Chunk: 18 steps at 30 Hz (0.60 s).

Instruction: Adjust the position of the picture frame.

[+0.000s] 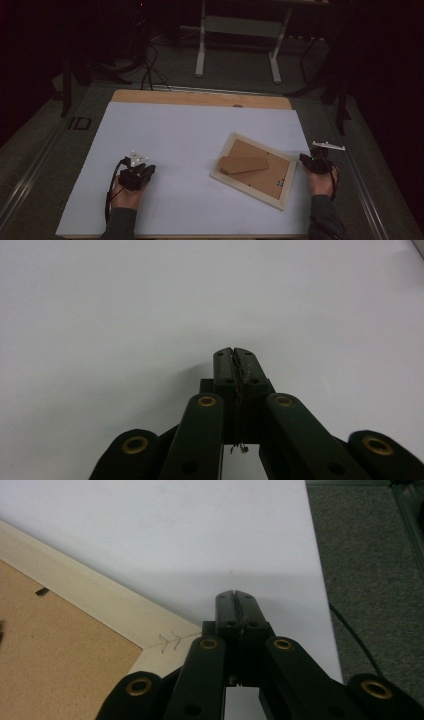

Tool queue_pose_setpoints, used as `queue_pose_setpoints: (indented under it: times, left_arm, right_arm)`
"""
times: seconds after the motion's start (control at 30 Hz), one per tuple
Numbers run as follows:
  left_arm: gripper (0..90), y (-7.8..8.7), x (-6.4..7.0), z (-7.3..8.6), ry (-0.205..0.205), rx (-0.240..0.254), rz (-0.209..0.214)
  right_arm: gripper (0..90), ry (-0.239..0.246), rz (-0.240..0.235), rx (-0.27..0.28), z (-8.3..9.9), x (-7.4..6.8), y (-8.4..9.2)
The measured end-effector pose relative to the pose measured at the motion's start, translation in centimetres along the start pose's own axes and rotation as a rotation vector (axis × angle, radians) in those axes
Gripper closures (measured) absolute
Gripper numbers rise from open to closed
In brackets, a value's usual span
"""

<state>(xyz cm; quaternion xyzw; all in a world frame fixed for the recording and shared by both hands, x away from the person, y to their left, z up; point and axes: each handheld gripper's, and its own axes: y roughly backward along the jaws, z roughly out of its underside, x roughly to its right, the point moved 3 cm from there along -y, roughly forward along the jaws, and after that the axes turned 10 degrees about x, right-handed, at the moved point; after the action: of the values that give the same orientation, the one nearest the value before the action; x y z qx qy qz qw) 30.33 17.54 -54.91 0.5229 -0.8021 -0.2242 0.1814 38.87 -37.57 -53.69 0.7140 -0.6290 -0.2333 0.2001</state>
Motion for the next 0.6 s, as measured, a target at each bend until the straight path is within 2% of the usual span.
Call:
queue_pose_setpoints:
  times: [0.13,0.6]
  left_arm:
    - [89.7,-0.03,0.08,0.01,-0.003,-0.001,0.005]
    - [89.6,-0.16,0.24,0.05,-0.007,-0.007,0.01]
  right_arm:
    - [90.0,-0.026,-0.008,-0.007,0.23,-0.03,-0.46]
    - [90.0,-0.026,-0.005,-0.033,0.64,-0.15,-1.03]
